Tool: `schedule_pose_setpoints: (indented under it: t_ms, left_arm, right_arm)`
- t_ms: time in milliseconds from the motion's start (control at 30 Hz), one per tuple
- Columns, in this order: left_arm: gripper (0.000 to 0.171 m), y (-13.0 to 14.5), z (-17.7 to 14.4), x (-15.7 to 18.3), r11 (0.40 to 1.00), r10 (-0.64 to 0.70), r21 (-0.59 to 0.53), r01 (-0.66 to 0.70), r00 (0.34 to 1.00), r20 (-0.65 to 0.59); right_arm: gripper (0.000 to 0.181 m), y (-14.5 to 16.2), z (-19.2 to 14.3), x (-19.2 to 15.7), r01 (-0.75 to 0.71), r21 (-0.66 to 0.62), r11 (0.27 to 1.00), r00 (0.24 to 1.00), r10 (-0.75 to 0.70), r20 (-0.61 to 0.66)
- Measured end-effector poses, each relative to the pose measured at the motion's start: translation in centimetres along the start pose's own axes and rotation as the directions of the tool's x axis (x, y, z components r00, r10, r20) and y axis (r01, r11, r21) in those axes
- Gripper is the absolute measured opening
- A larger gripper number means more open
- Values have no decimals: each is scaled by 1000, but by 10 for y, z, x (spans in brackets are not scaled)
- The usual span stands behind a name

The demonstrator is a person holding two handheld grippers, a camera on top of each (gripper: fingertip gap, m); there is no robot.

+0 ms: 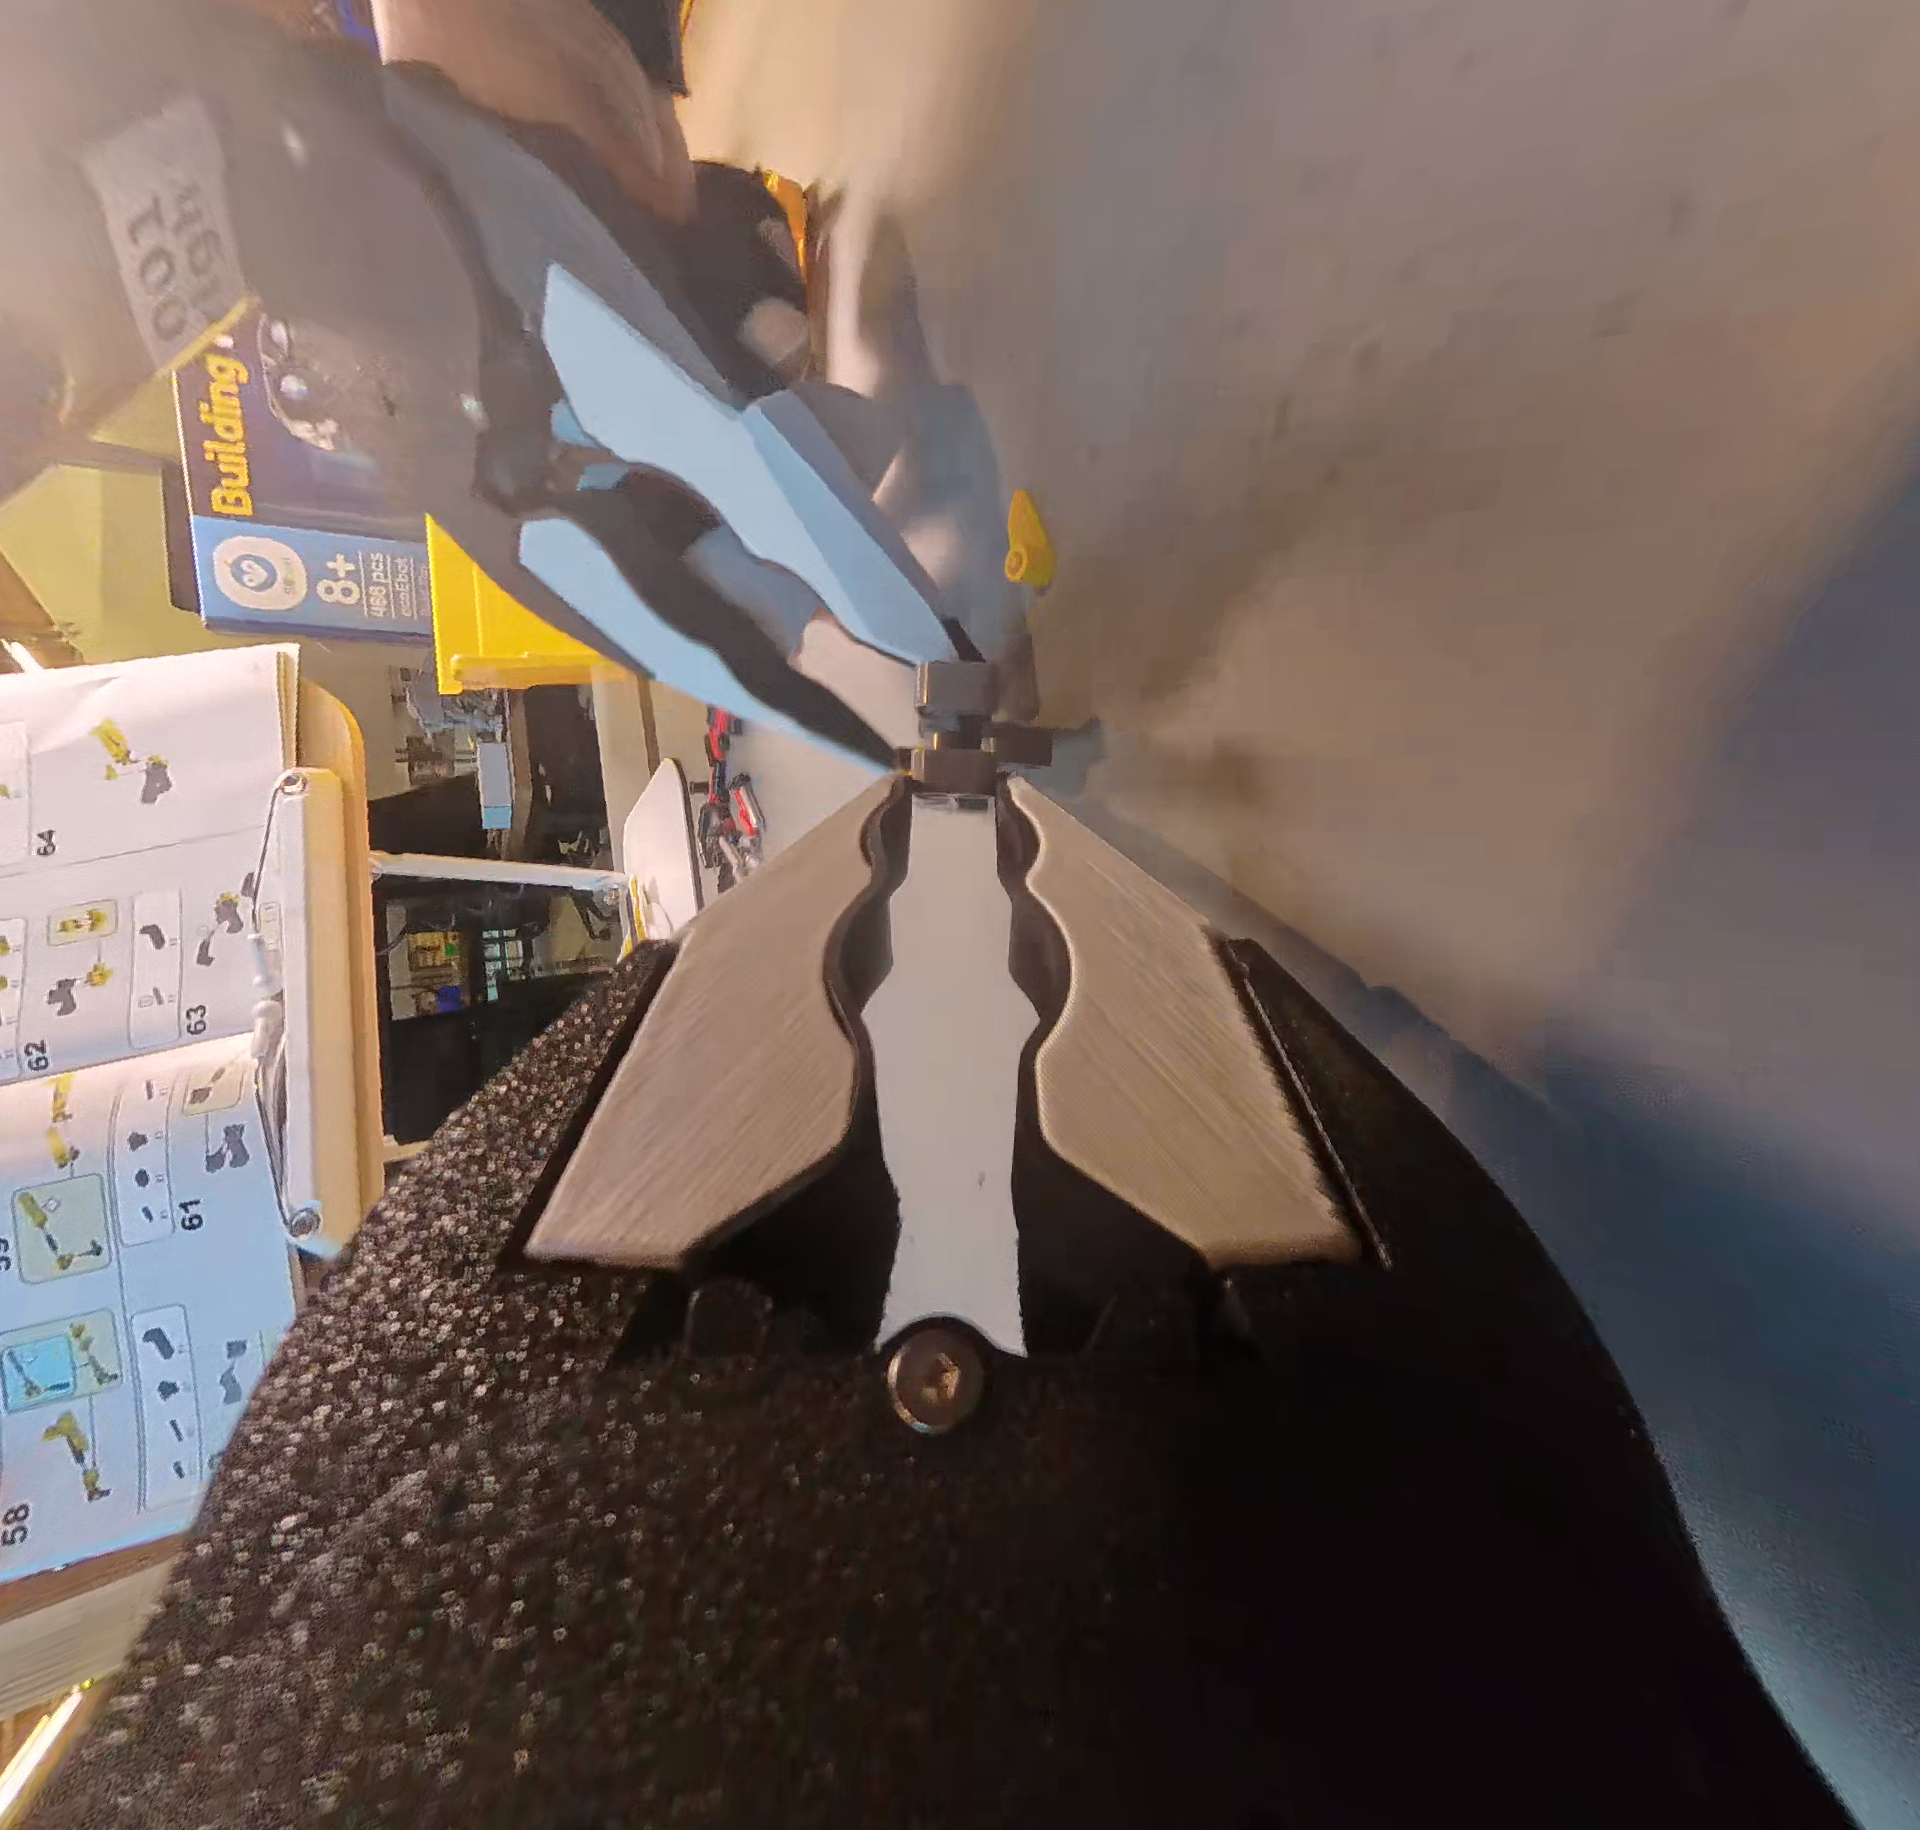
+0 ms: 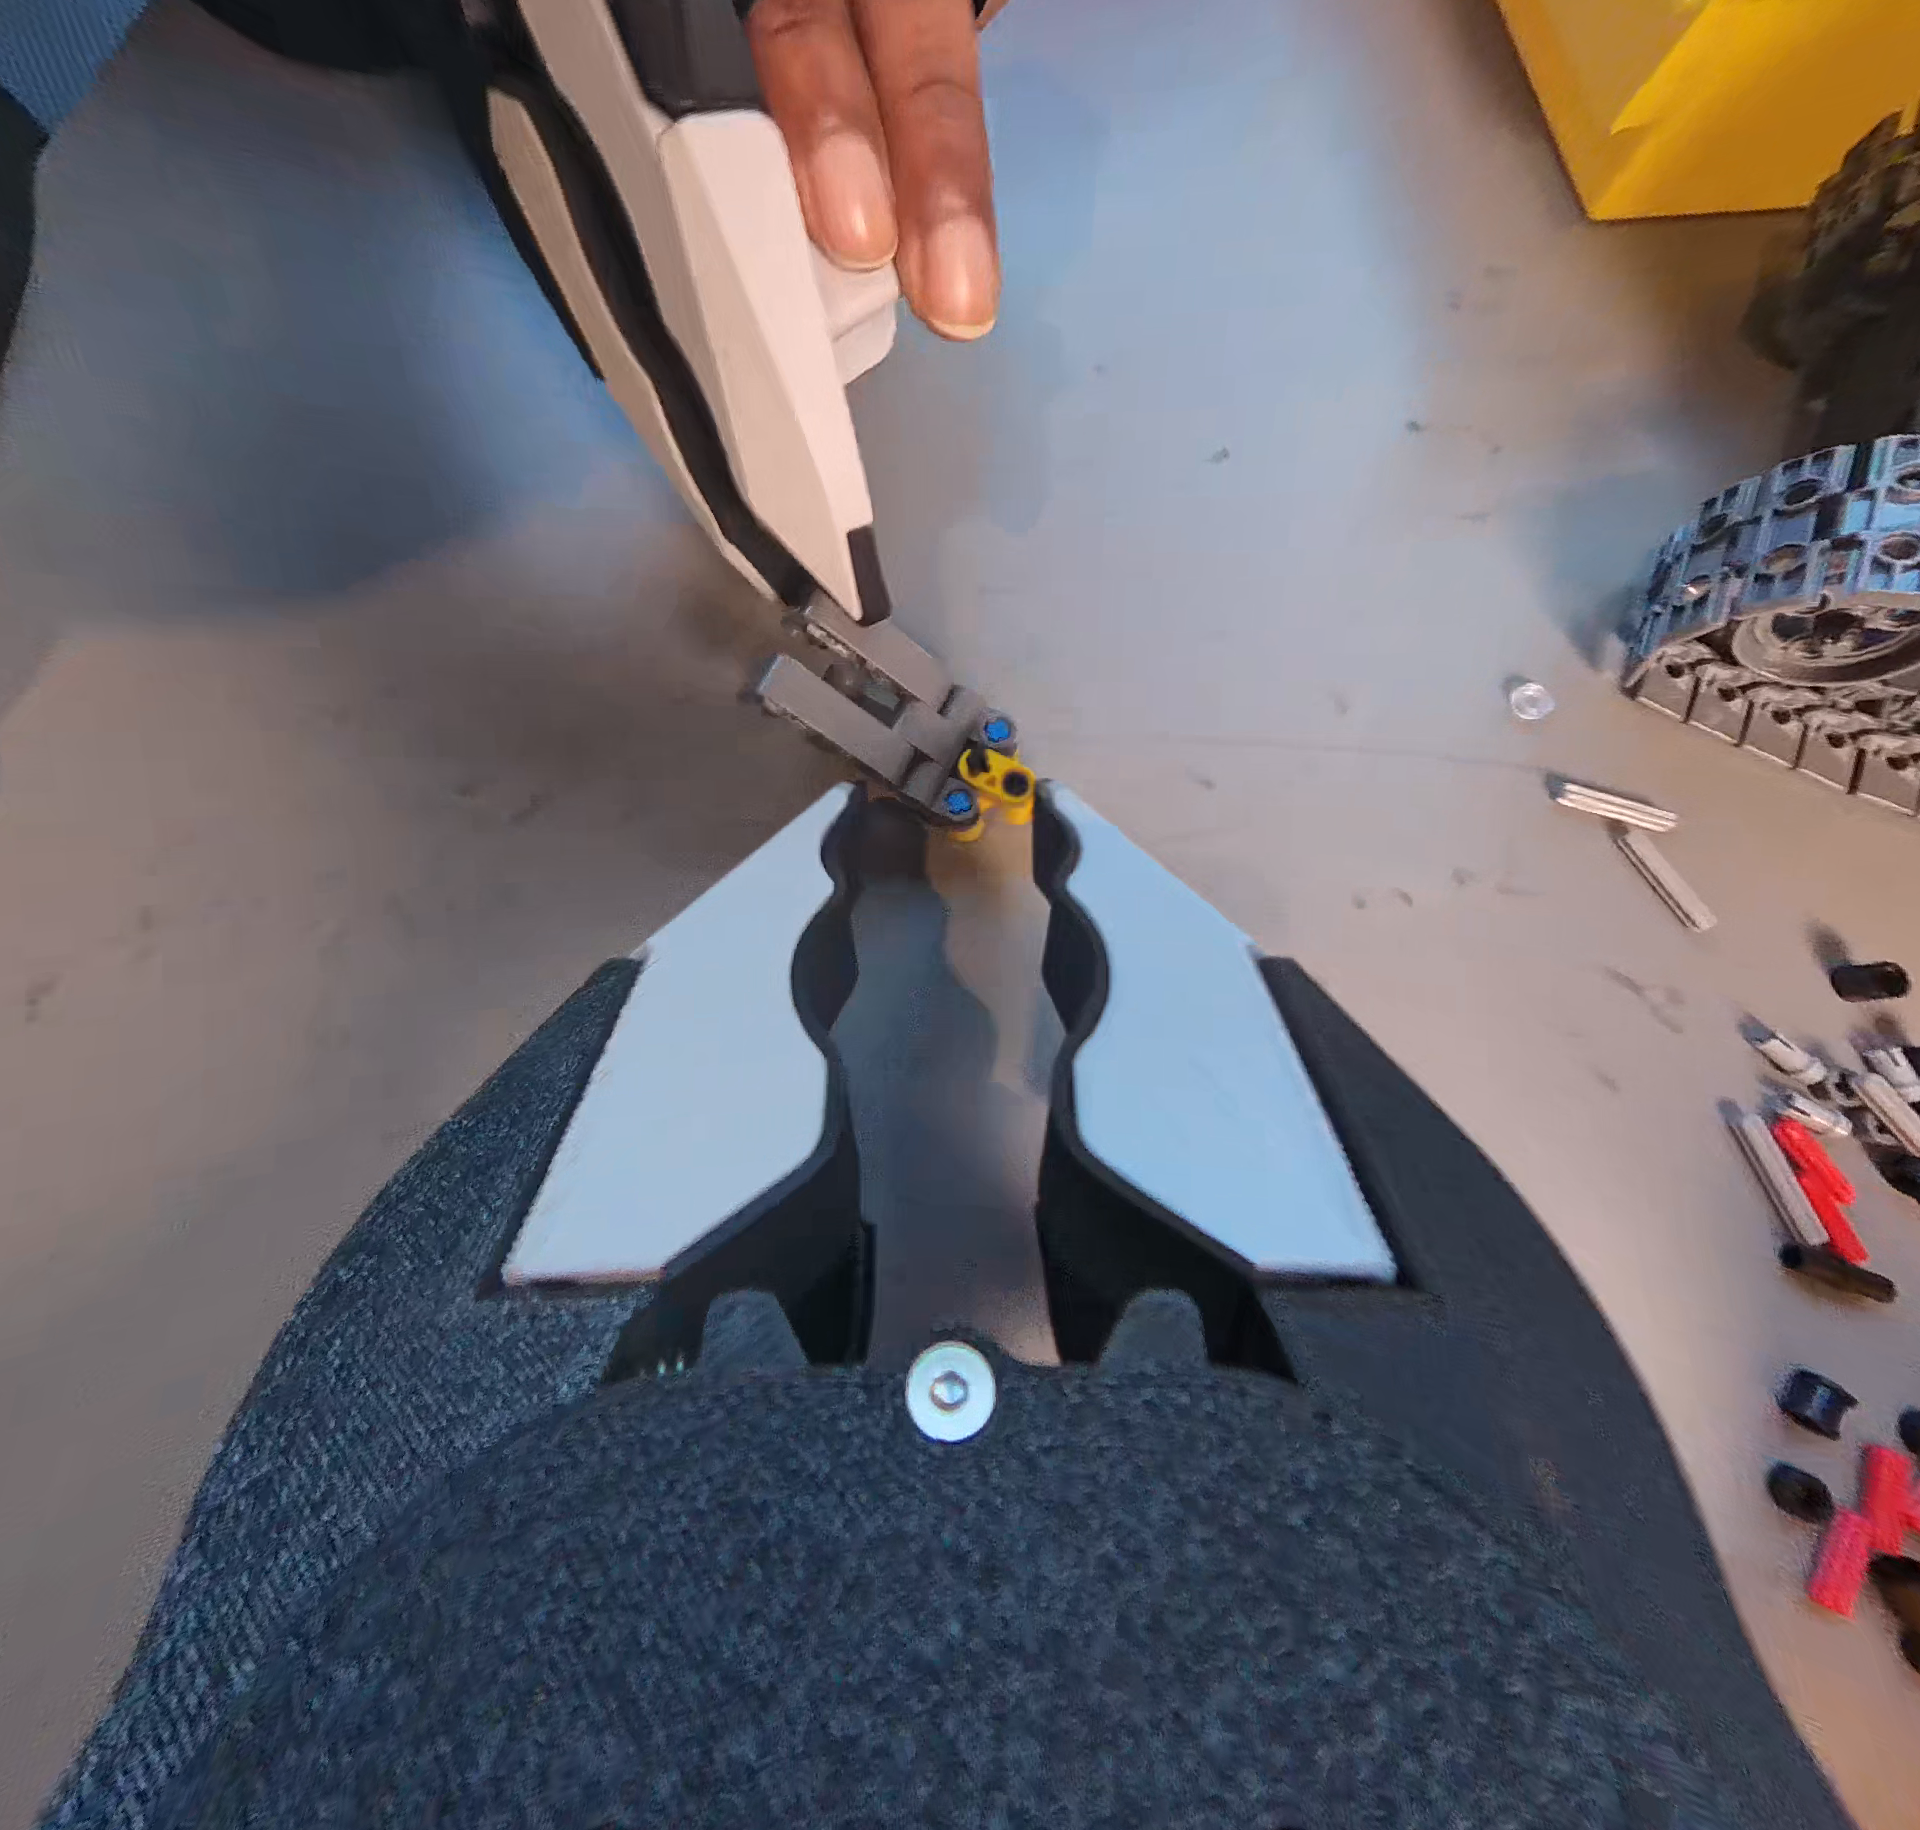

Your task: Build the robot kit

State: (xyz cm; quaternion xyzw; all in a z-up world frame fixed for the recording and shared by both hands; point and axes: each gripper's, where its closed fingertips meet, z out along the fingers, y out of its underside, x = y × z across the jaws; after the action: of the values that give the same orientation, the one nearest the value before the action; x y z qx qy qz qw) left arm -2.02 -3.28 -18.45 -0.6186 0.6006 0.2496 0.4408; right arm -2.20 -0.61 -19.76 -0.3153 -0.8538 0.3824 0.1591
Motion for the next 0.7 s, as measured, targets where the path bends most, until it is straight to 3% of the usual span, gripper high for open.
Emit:
schedule_pose_setpoints:
  t_ms: [100,300,367,400,533,600,700]
  left_arm:
    - [15,10,-1,-4,998,-60,-20,60,998,6]
    - [20,19,-6,-7,949,-310,39,312,950,-50]
    - [29,22,-8,-3,881,-460,49,470,877,-136]
    - [35,24,-10,-1,829,-541,45,558,820,-188]
    - [41,36,-8,4,594,-773,-47,803,554,-310]
    - [45,36,-6,12,547,-805,-105,831,487,-339]
    - [43,29,-2,17,535,-812,-129,835,467,-350]
  right_arm:
    - [18,6,-2,4,24,-31,999,998,-26,-61]
    - [16,7,-5,6,47,-29,998,983,-51,-178]
    - [12,7,-7,8,62,-30,998,974,-67,-217]
    - [4,5,-8,10,77,-26,997,967,-80,-242]
    - [4,6,-6,17,110,-51,993,949,-120,-293]
    - [4,5,-4,13,105,-34,994,955,-110,-275]
    - [3,5,-5,13,116,-46,992,952,-124,-279]
